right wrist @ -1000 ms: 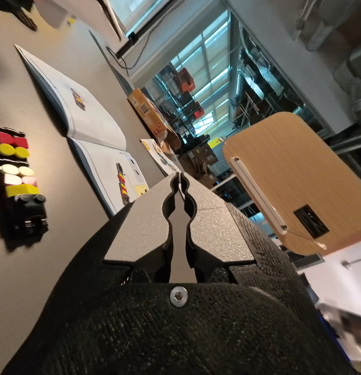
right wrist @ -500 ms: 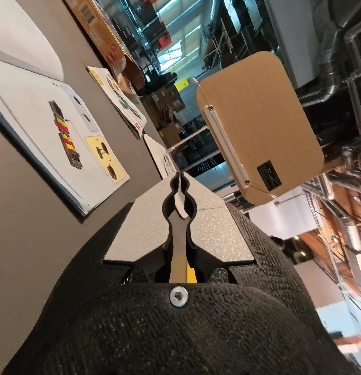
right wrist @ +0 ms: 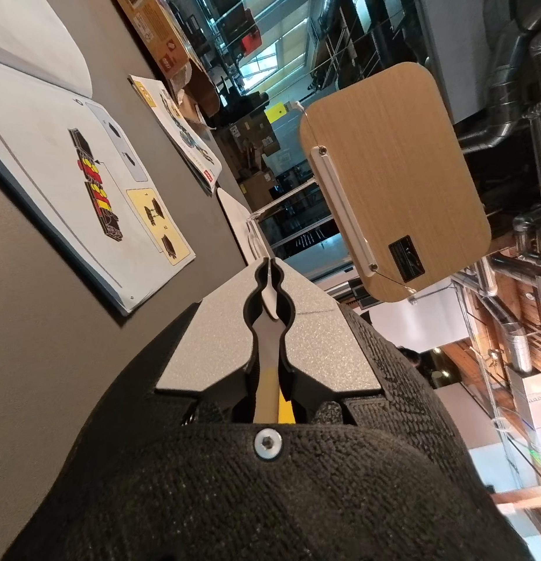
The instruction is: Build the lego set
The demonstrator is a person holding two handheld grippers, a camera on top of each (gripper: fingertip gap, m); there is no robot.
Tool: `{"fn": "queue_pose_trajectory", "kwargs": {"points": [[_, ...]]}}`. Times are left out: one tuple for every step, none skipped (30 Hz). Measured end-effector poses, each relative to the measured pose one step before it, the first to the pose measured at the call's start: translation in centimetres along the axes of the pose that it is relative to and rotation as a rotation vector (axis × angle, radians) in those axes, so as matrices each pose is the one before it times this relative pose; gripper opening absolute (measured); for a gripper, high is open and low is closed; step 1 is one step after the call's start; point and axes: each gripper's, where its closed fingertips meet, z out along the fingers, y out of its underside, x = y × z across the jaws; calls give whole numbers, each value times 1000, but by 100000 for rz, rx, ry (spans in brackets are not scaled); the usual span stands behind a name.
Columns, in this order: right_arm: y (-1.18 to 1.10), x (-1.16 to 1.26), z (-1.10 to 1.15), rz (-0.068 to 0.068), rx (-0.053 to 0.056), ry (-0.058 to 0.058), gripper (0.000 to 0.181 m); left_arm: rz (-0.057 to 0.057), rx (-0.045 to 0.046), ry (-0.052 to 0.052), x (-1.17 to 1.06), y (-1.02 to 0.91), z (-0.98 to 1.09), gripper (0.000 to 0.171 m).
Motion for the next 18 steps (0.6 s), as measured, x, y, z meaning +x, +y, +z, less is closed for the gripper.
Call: {"fn": "queue_pose_trajectory", "kwargs": {"points": [[-15,-105,17,-329,44,-470,0,141,-1875,-1250,-156,227,645,12],[-13,-83,16,-384,21,-340,0,106,-1430,-2264,-278,164,531,12],[-27,-57,10,-323,51,-170,0,274,-1225,-2220,-272,142,460,11],[-23,-53,-3,-165,103,-270,0,216,-1467,-1599,-186,204,429,11],[-13,-51,3,-107,74,-246,0,109,-1980,-1282,-138,279,418,11],[-11,-22,-3,-47,72,-97,0,281,-2380,-874,-90,368,420,13],[-13,-13,7,55,95,-62,0,260,-2418,-660,-58,367,413,14],[-6,-13,0,49,90,-98,0,284,-1954,1325,232,297,387,15],[-9,-22,9,-48,51,-93,0,-338,-845,2452,372,127,303,15],[-9,-30,-4,-72,59,-167,0,-643,988,522,56,-193,109,13],[-18,-29,3,-123,76,-158,0,-155,-54,-1149,-171,-16,15,12],[-14,-40,16,-99,64,-157,0,637,-181,-977,-125,49,5,9],[-6,-35,7,-81,23,-204,0,283,-216,-765,-94,34,9,7],[-2,-53,11,-99,-19,-251,0,90,-27,-257,-21,8,10,7],[4,-41,5,-131,-10,-206,0,366,-100,-313,-2,8,-7,7],[-17,-28,8,-151,50,-76,0,607,-113,-336,-5,22,-1,7],[-17,-33,3,-86,63,-170,0,683,-183,-297,-5,6,-6,6],[-6,-53,-1,-93,20,-251,0,827,-272,-239,-7,18,-12,7]]}}
